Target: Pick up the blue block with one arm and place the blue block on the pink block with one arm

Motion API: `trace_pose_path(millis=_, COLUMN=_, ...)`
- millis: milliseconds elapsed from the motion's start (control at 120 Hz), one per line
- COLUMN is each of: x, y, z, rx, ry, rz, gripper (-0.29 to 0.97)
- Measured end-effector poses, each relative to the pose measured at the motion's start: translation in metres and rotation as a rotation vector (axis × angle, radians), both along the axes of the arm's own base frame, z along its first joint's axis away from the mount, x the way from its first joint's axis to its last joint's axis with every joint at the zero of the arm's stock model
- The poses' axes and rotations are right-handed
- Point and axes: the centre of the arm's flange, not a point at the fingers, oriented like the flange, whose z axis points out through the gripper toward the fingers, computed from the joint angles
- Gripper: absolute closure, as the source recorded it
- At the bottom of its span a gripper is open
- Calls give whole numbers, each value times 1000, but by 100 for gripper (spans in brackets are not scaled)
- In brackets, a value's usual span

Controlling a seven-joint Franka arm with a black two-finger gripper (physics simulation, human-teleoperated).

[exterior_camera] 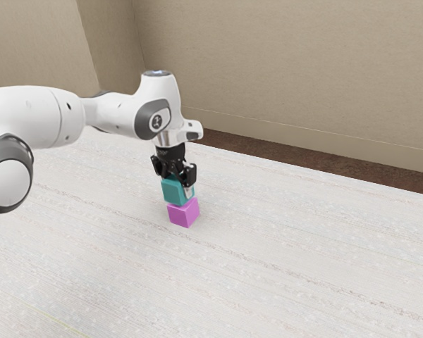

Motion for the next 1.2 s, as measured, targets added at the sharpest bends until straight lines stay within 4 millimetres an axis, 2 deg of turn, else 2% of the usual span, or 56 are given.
trace_pose_path(millis=342, x=0, y=-7, z=-8, rx=3, ry=7, rz=11, gripper=27)
trace_pose_path(millis=675, x=1, y=-6, z=-7, rx=9, ry=2, rz=12, gripper=8)
trace_pose_path(millis=792, x=1, y=-5, z=13, rx=13, ry=-22, rz=12, gripper=4)
trace_pose_path(millis=900, x=-4, y=-5, z=58, rx=20, ry=-66, rz=14, gripper=3)
trace_pose_path(millis=967, x=-10, y=-2, z=78, rx=23, ry=-80, rz=18, gripper=2)
trace_pose_path(millis=1067, x=-18, y=1, z=90, rx=25, ry=-58, rz=23, gripper=1)
trace_pose_path(millis=1200, x=-23, y=1, z=93, rx=26, ry=-33, rz=24, gripper=1)
